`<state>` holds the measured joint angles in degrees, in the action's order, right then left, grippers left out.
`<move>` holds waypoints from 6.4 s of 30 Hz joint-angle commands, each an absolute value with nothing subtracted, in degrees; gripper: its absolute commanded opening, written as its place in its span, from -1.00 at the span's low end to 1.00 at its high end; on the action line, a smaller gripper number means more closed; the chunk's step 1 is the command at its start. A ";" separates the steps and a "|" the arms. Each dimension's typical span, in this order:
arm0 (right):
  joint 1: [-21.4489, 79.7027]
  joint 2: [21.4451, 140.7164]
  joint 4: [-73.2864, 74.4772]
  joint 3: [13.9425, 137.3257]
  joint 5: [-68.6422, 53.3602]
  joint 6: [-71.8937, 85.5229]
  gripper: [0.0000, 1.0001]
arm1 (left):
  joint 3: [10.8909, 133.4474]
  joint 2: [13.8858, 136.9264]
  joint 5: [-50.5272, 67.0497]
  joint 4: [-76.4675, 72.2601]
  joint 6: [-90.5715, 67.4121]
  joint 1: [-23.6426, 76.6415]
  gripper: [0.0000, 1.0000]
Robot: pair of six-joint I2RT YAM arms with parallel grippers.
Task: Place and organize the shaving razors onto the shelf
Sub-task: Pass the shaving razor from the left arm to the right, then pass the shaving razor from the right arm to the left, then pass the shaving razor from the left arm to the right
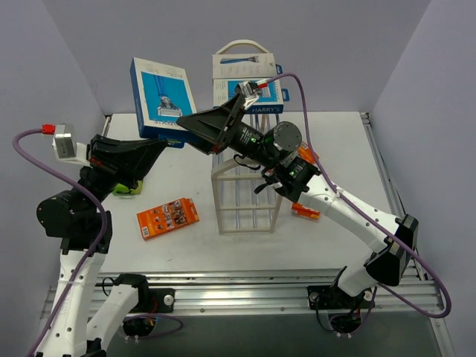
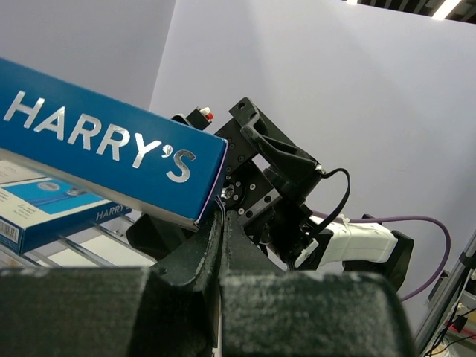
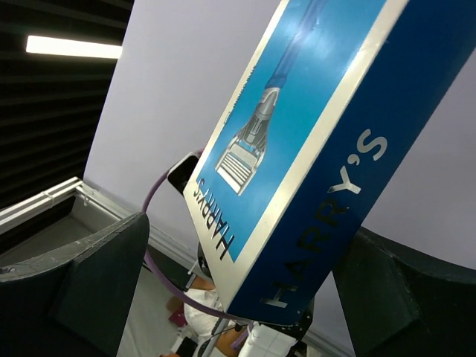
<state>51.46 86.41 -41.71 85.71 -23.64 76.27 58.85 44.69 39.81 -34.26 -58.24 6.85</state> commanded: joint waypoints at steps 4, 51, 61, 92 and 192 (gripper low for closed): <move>51.42 84.20 -46.93 87.71 -21.88 74.71 0.82 | 55.46 42.54 39.47 -36.48 -58.01 7.47 -0.95; 42.98 71.90 -25.14 85.17 -19.60 57.40 -1.00 | 62.90 41.65 34.28 -14.86 -53.79 7.38 0.88; 42.80 68.38 -25.05 80.25 -26.01 53.26 -1.00 | 74.53 49.92 41.30 -9.32 -52.99 7.38 0.94; 45.35 70.75 -20.48 80.07 -42.45 45.62 -1.00 | 80.07 59.59 49.31 -12.92 -56.78 7.38 0.96; 57.04 79.10 -33.93 81.21 -17.58 50.01 0.34 | 47.46 43.59 13.01 -42.45 -95.36 -3.52 -0.95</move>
<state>56.25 79.31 -29.71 78.19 -20.25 51.00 47.24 44.66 14.61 -38.63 -94.00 -3.73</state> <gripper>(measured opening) 0.674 0.449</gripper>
